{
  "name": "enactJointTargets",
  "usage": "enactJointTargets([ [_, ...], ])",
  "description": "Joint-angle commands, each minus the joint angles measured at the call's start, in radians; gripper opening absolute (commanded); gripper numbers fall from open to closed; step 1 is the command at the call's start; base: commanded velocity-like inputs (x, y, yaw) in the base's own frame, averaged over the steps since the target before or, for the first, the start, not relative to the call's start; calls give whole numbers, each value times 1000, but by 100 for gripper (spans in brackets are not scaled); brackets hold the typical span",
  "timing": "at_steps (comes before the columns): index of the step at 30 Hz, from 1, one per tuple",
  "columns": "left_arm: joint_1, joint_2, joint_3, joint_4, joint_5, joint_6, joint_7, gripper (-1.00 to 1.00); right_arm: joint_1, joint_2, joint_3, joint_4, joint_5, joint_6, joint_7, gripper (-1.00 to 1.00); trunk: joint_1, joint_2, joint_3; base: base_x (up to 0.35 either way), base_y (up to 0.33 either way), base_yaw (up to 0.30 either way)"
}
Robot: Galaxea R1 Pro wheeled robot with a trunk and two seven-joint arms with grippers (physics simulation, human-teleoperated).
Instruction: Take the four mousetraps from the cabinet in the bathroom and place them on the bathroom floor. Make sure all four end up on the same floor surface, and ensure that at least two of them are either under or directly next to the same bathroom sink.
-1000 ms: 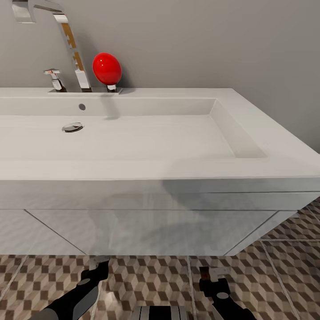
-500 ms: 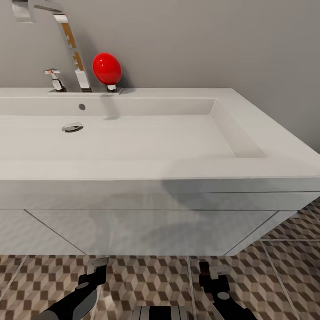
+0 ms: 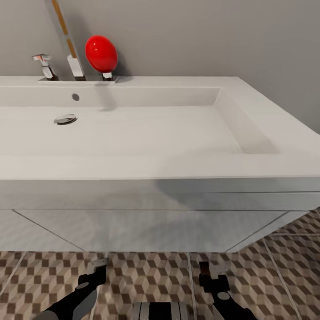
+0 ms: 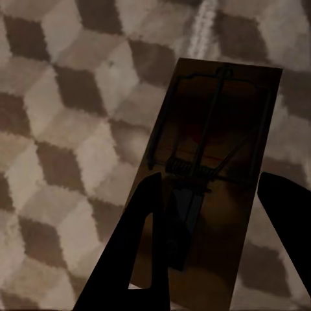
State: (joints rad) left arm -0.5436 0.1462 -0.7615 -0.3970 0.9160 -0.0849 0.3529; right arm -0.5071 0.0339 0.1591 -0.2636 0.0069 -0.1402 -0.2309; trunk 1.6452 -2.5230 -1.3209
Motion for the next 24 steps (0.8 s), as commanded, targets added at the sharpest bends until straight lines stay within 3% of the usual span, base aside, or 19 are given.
enactJointTargets([
  [1,-1,1,-9,-2,10,-5,6,-100,-1,0,6,1,-2,-2,-5,-100,0,-1,-5,0,0,0],
  [7,-1,1,-9,-2,11,-6,6,-100,-1,0,7,1,-3,-2,-5,-100,3,-2,-28,0,0,0],
  [24,-1,2,-7,-2,14,-4,6,-100,-1,0,7,1,-2,-4,-5,-100,3,-2,-28,0,0,0],
])
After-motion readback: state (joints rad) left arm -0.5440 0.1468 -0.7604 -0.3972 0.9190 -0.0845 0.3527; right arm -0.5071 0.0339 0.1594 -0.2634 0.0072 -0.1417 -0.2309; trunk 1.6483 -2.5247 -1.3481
